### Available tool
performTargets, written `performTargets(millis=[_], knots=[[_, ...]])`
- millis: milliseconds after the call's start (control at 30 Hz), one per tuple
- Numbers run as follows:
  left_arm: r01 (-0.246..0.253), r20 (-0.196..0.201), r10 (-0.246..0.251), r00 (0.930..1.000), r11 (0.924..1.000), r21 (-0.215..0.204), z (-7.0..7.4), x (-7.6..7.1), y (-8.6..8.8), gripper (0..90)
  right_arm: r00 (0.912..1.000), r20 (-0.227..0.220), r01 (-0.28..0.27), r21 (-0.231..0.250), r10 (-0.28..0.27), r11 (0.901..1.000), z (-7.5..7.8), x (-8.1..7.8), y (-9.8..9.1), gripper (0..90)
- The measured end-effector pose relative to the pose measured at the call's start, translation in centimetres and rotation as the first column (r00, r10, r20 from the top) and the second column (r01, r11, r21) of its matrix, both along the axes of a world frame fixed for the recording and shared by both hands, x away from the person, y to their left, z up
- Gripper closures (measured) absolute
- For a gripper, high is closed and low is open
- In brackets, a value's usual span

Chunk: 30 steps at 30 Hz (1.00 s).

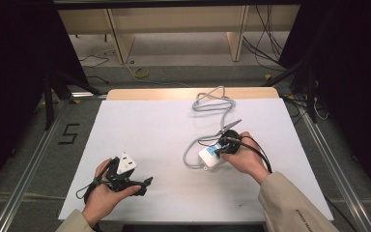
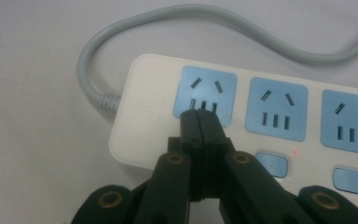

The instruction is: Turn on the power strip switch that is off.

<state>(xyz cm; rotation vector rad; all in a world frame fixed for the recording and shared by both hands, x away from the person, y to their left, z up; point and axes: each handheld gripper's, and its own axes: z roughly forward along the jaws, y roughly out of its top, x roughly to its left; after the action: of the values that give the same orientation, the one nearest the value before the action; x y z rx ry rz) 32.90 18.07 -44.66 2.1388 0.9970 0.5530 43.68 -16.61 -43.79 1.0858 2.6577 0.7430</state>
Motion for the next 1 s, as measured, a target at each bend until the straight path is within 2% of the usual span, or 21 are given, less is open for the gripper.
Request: performTargets(millis=[1000], knots=[[-0.005,-0.001,0.005,1.0000,1.0000,0.000,-0.01,-0.08,-0.02,9.8,1.0000,0.006,0.001,-0.047,0.000,0.9989,-0.20,-0.15,0.57,90.0]])
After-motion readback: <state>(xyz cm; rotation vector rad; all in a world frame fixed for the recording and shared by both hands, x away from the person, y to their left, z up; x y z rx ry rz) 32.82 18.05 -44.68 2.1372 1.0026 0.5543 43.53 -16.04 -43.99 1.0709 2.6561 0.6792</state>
